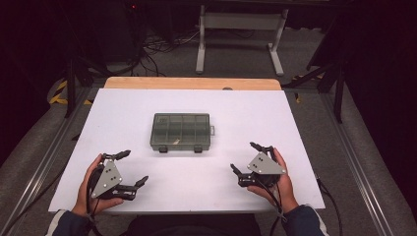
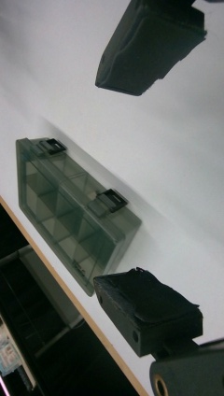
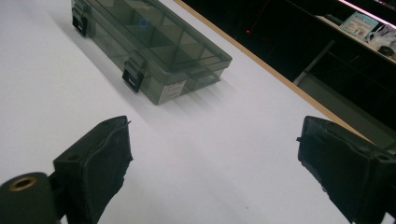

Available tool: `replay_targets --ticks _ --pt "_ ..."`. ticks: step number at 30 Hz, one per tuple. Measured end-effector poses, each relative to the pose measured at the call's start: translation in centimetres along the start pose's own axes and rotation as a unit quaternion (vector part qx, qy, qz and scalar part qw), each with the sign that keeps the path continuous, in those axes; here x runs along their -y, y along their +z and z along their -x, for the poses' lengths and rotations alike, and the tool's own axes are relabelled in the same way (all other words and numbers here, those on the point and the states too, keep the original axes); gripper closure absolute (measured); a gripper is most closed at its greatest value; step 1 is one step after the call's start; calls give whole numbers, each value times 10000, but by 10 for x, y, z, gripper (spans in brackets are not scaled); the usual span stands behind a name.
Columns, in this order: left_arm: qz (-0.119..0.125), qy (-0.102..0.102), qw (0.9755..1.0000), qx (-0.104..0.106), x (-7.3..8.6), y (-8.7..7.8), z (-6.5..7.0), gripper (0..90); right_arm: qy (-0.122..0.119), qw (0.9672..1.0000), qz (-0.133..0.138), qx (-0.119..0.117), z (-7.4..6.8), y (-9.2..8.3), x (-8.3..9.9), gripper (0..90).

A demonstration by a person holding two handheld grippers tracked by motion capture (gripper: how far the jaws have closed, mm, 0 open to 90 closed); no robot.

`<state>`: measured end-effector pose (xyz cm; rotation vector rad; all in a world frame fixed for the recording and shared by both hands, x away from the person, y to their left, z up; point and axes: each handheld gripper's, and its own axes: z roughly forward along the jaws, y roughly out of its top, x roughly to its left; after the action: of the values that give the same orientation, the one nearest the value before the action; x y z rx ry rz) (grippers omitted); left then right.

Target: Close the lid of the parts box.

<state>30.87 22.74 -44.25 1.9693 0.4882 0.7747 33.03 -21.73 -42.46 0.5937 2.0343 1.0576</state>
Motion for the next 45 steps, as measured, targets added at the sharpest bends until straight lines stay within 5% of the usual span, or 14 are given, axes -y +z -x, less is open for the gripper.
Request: replay_targets --ticks 18,31,45 --pt "-339 -372 9987 -30 29 1 -3 72 434 9988 -221 -21 7 -8 43 99" --pt "-190 -432 9989 21 30 1 -6 66 421 9991 -80 51 2 -9 40 98" --pt "-342 -340 9988 10 31 5 -6 65 349 9993 -52 140 -1 -10 37 99"
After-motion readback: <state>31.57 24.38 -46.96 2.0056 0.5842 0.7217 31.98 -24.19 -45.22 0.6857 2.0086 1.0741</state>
